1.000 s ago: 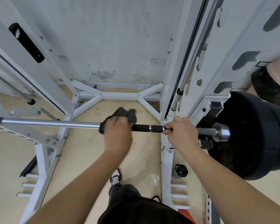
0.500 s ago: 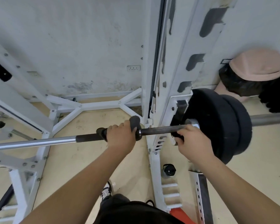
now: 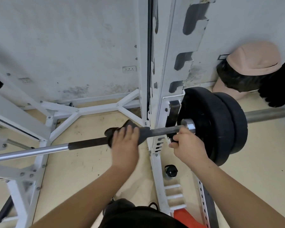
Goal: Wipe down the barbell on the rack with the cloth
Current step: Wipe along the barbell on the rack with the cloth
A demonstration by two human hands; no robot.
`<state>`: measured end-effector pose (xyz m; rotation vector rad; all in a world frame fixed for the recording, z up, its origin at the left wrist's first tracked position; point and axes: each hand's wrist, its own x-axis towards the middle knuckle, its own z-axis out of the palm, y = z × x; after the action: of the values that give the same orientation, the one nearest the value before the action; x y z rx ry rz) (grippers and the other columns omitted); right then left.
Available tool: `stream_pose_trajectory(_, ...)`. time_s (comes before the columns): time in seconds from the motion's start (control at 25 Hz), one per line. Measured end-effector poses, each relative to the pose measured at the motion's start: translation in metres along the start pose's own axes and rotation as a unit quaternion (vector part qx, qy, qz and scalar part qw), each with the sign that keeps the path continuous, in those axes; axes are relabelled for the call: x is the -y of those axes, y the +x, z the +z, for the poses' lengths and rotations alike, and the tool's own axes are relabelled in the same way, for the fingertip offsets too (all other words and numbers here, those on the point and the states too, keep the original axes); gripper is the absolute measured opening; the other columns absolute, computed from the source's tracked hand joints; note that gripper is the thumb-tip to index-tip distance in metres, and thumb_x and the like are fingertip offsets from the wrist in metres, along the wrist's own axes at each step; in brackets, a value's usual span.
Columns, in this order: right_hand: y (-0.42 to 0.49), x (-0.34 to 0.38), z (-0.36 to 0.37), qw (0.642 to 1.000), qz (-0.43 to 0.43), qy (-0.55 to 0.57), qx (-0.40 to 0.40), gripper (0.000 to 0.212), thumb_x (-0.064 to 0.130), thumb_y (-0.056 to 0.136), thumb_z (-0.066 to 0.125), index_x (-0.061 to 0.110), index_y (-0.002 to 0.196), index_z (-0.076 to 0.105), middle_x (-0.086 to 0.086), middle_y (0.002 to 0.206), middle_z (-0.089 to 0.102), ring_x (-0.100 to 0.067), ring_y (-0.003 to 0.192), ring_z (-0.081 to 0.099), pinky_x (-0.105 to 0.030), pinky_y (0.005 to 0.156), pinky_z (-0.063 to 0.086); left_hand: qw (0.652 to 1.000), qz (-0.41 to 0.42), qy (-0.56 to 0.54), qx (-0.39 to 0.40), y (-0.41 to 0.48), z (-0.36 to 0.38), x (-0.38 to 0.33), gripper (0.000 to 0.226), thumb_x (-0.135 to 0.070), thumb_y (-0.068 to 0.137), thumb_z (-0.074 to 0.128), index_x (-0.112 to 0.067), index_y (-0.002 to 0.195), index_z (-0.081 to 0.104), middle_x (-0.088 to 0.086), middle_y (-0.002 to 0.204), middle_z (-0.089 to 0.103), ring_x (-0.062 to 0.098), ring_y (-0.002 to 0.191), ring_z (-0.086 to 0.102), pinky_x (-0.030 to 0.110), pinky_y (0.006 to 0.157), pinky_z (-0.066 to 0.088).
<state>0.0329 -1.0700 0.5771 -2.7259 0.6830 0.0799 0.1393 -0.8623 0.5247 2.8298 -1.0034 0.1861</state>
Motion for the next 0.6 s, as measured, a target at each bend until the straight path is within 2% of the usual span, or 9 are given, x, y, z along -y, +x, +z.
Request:
stream_pose_trajectory(0.12,-0.001,0.000,-0.002,1.000,0.005,-0.022,-0.010,0.020,0.041,0.092,0.063,0.026,0.095,0.076,0.008,0.111,0.054,-0.017,0.098,0.061,-0.031,0.067,0.050,0.996,0.068,-0.041,0.040,0.020,0.000,-0.066,0.073,-0.003,0.083,0.061,-0.015,0.154,0.043,0.014,0.162,0.040,0.042,0.147,0.038,0.054,0.124,0.023)
stream_pose_trajectory(0.24,0.000,0.012,-0.005,0.996,0.017,-0.086,-0.012,0.021,0.039,0.091,0.060,0.024,0.095,0.073,0.006,0.112,0.055,-0.019,0.097,0.061,-0.029,0.064,0.042,0.988,0.129,-0.002,0.081,0.024,-0.016,-0.043,0.081,0.001,0.091,0.055,-0.022,0.162,0.024,0.007,0.172,0.018,0.033,0.157,0.019,0.045,0.127,0.006)
stream_pose_trajectory(0.32,0.001,0.021,-0.007,0.990,0.004,-0.137,-0.019,0.021,0.036,0.089,0.060,0.022,0.097,0.073,0.003,0.111,0.057,-0.020,0.102,0.059,-0.030,0.066,0.040,0.990,0.137,-0.002,0.034,-0.003,-0.025,-0.003,0.081,0.005,0.083,0.064,-0.020,0.157,0.040,0.008,0.165,0.036,0.030,0.150,0.037,0.044,0.125,0.020)
stream_pose_trajectory(0.4,0.004,0.033,-0.005,0.990,-0.049,-0.126,-0.042,0.023,0.036,0.090,0.061,0.022,0.103,0.073,0.003,0.107,0.058,-0.020,0.106,0.055,-0.032,0.071,0.046,0.992,0.093,-0.088,-0.023,-0.044,-0.031,0.034,0.069,0.000,0.077,0.074,-0.020,0.141,0.061,0.005,0.143,0.064,0.027,0.127,0.064,0.044,0.112,0.046)
stream_pose_trajectory(0.44,0.005,0.043,-0.002,0.992,-0.079,-0.088,-0.044,0.025,0.035,0.091,0.062,0.022,0.108,0.073,0.004,0.105,0.057,-0.020,0.107,0.054,-0.033,0.072,0.050,0.989,0.015,-0.149,-0.014,-0.070,-0.036,0.043,0.058,-0.005,0.081,0.073,-0.023,0.136,0.065,0.000,0.128,0.073,0.023,0.111,0.071,0.040,0.100,0.056)
stream_pose_trajectory(0.48,0.007,0.054,0.001,0.992,-0.108,-0.045,-0.038,0.027,0.034,0.091,0.062,0.021,0.113,0.072,0.004,0.105,0.056,-0.019,0.107,0.053,-0.035,0.072,0.051,0.970,-0.108,-0.219,0.004,-0.088,-0.038,0.046,0.045,-0.012,0.088,0.067,-0.026,0.131,0.066,-0.003,0.112,0.077,0.020,0.095,0.074,0.038,0.087,0.060)
stream_pose_trajectory(0.52,0.009,0.072,0.006,0.990,-0.139,-0.018,-0.026,0.028,0.033,0.092,0.063,0.021,0.116,0.071,0.005,0.104,0.056,-0.019,0.107,0.053,-0.034,0.071,0.051,0.909,-0.269,-0.319,0.019,-0.098,-0.034,0.049,0.030,-0.019,0.094,0.062,-0.025,0.123,0.067,-0.003,0.099,0.077,0.020,0.085,0.073,0.041,0.082,0.062)
stream_pose_trajectory(0.56,0.012,0.089,0.012,0.986,-0.168,-0.009,-0.019,0.028,0.033,0.091,0.064,0.021,0.115,0.071,0.005,0.104,0.055,-0.019,0.107,0.052,-0.033,0.070,0.049,0.798,-0.424,-0.428,0.015,-0.100,-0.028,0.055,0.019,-0.024,0.098,0.058,-0.021,0.113,0.068,0.002,0.094,0.076,0.023,0.085,0.072,0.047,0.084,0.061)
stream_pose_trajectory(0.6,0.016,0.107,0.018,0.980,-0.197,-0.011,-0.019,0.026,0.032,0.090,0.065,0.021,0.112,0.071,0.004,0.103,0.056,-0.020,0.105,0.053,-0.033,0.070,0.047,0.670,-0.532,-0.518,-0.004,-0.099,-0.024,0.062,0.018,-0.028,0.099,0.057,-0.017,0.108,0.068,0.008,0.095,0.076,0.028,0.089,0.073,0.052,0.088,0.061)
